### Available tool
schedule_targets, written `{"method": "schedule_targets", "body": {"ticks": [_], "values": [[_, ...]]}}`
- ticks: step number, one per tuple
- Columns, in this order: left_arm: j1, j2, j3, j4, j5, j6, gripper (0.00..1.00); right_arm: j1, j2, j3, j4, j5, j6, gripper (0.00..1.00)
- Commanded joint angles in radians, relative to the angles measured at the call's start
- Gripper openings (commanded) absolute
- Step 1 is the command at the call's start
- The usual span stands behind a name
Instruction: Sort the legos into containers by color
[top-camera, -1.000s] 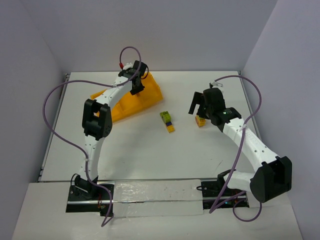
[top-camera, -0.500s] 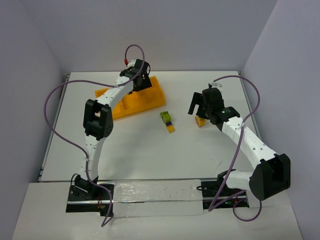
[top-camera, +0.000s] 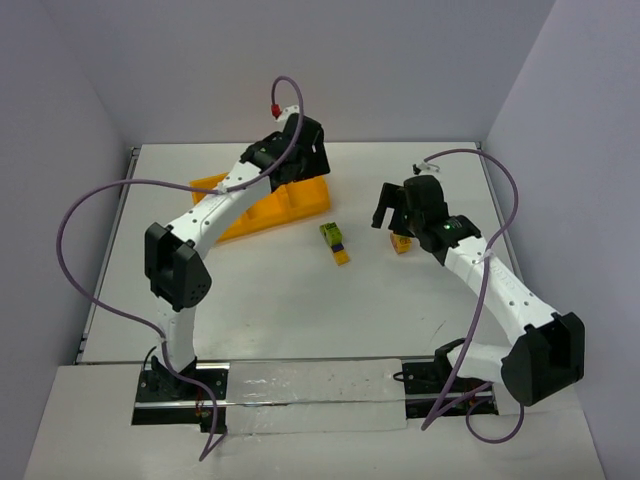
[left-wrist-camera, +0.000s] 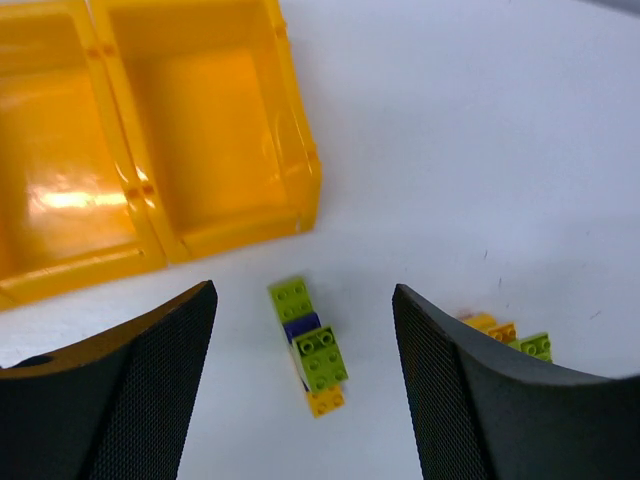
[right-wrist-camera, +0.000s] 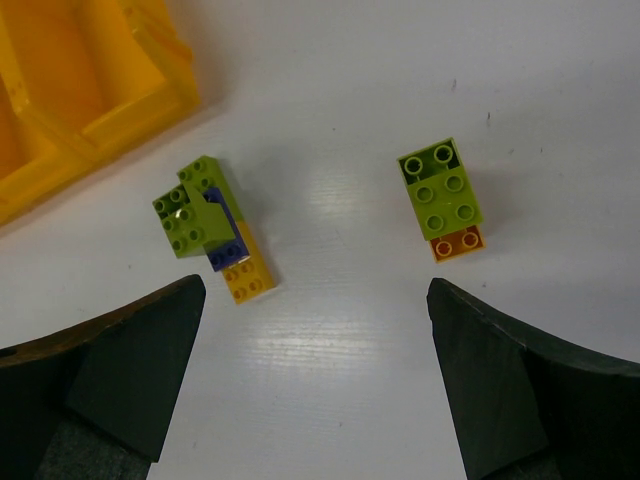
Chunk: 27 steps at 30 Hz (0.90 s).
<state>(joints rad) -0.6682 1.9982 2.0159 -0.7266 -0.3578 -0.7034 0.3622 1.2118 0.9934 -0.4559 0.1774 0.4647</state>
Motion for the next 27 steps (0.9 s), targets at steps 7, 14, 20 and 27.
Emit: {"method": "schedule_targets", "body": {"ticks": [7, 14, 20, 27], "values": [[-0.108, 0.145, 0.009, -0.125, 0.010, -0.209, 0.79, 0.006, -0.135, -0.027, 0.057, 0.121, 0.031, 1.00], [-0.148, 0.219, 0.028, -0.183, -0.023, -0.264, 0.76, 0.006, -0.139, -0.035, 0.045, 0.115, 0.027, 1.00], [-0.153, 0.234, 0.007, -0.183, -0.020, -0.281, 0.73, 0.006, -0.139, -0.038, 0.051, 0.093, 0.033, 1.00], [-0.181, 0.257, 0.019, -0.203, -0.018, -0.288, 0.69, 0.006, -0.141, -0.041, 0.048, 0.094, 0.030, 1.00]]}}
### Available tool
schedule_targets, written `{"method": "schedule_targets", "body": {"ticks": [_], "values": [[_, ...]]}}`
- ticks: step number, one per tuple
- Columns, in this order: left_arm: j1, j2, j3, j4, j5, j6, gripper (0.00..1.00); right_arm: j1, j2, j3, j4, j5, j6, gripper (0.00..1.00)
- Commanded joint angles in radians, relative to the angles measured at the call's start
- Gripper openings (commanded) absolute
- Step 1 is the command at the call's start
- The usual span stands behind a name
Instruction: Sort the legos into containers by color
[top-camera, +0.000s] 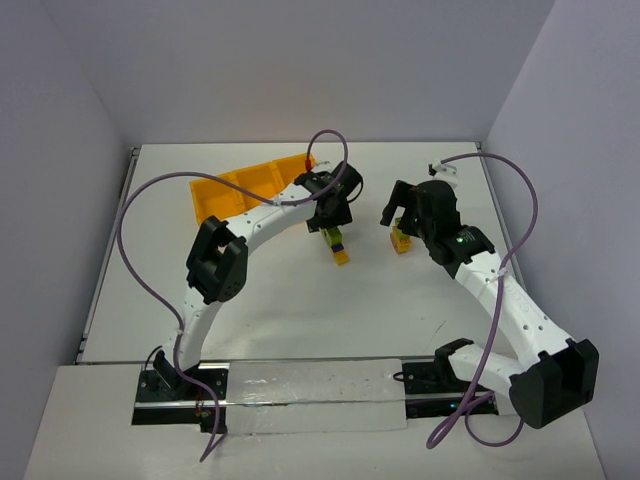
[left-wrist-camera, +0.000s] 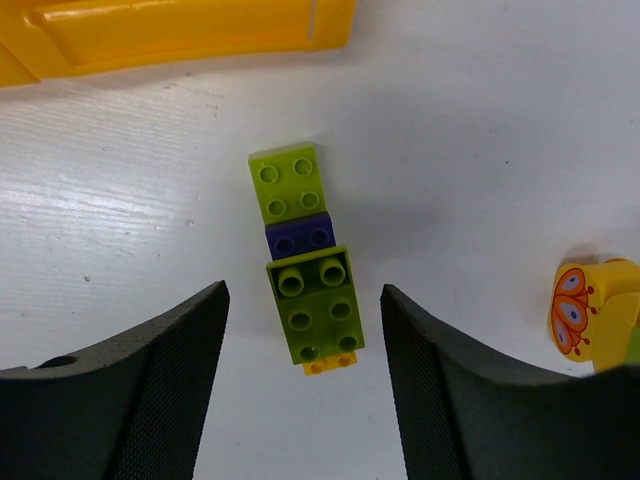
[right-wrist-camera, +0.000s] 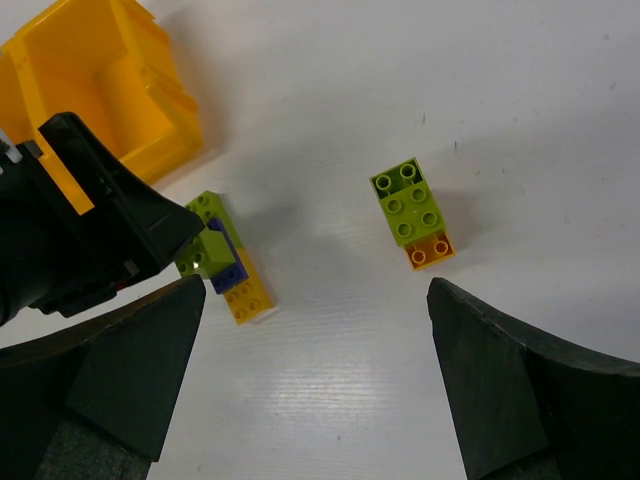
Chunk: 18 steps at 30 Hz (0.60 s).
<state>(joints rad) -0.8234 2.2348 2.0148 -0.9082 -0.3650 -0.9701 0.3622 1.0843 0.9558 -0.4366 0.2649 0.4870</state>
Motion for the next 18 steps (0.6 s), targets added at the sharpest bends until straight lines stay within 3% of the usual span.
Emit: {"method": "schedule_targets", "body": {"ticks": [1, 12, 15, 16, 18], "values": [[-0.030, 0.021, 0.018, -0.020, -0.007, -0.022, 0.68, 0.006, -0.014, -0.006, 0.029, 0.006, 0.011, 1.00], [-0.042, 0.036, 0.027, -0.026, -0.001, -0.023, 0.52, 0.006, -0.030, -0.017, 0.029, 0.010, 0.011, 1.00], [-0.042, 0.029, 0.021, -0.023, 0.005, -0.016, 0.29, 0.006, -0.033, -0.019, 0.029, 0.011, 0.013, 1.00], [-0.042, 0.024, 0.022, -0.024, 0.006, -0.007, 0.16, 0.006, -0.035, -0.019, 0.028, 0.011, 0.013, 1.00], [-0.038, 0.015, 0.033, -0.036, 0.006, 0.017, 0.00, 0.006, -0.035, -0.018, 0.026, 0.014, 0.011, 1.00]]}}
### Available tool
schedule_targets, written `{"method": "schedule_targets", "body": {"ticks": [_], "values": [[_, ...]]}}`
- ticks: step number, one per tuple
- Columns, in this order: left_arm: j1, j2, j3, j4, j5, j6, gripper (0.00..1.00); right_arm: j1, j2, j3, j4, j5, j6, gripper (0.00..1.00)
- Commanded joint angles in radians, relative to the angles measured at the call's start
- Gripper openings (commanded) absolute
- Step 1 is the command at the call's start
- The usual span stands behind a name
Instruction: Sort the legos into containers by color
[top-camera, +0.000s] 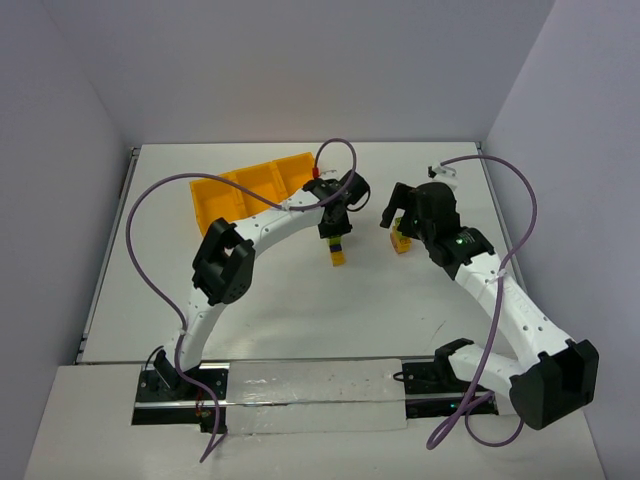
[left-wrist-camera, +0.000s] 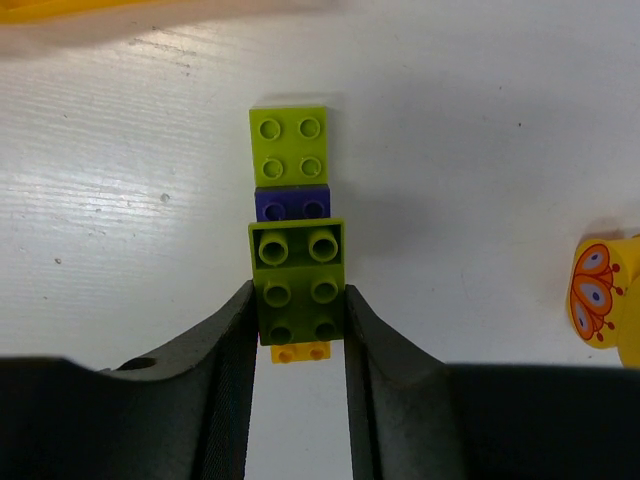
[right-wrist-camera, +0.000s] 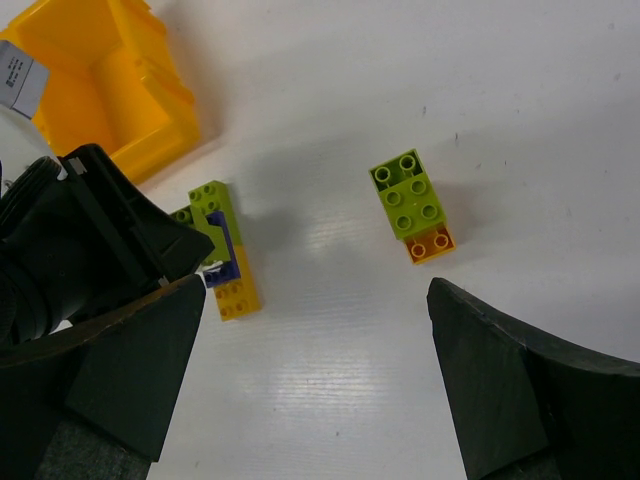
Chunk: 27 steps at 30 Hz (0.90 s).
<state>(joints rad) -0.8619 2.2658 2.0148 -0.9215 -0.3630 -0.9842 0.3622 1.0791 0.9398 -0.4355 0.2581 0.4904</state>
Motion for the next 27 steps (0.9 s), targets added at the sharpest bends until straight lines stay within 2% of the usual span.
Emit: {"method": "schedule_targets", "body": {"ticks": [1, 6, 10, 12, 14, 17, 18, 21, 23, 27], "values": [[0.001, -0.025, 0.037, -0.030, 0.000, 0.050, 0.00, 0.006, -0.030, 0.000, 0.023, 0.024, 0.005, 1.00], [0.022, -0.147, -0.020, 0.005, 0.037, 0.183, 0.00, 0.006, -0.044, 0.008, 0.012, 0.024, -0.012, 1.00], [0.128, -0.313, -0.207, 0.156, 0.275, 0.300, 0.00, 0.005, -0.060, 0.027, 0.015, -0.017, -0.035, 1.00], [0.181, -0.419, -0.294, 0.290, 0.478, 0.364, 0.00, 0.003, -0.075, 0.033, 0.027, -0.068, -0.046, 1.00], [0.258, -0.497, -0.386, 0.386, 0.628, 0.400, 0.00, -0.005, -0.087, 0.041, 0.047, -0.146, -0.056, 1.00], [0.329, -0.563, -0.443, 0.480, 0.784, 0.431, 0.00, -0.036, -0.097, 0.043, 0.071, -0.319, -0.055, 1.00], [0.344, -0.575, -0.456, 0.505, 0.880, 0.433, 0.00, -0.047, -0.097, 0.042, 0.079, -0.371, -0.053, 1.00], [0.381, -0.614, -0.513, 0.622, 1.028, 0.411, 0.00, -0.088, -0.099, 0.025, 0.130, -0.544, -0.049, 1.00], [0.398, -0.647, -0.577, 0.763, 1.168, 0.341, 0.00, -0.112, -0.094, 0.001, 0.204, -0.699, -0.044, 1.00], [0.403, -0.667, -0.659, 1.017, 1.311, 0.226, 0.00, -0.135, -0.058, -0.020, 0.299, -0.888, 0.011, 1.00]]}}
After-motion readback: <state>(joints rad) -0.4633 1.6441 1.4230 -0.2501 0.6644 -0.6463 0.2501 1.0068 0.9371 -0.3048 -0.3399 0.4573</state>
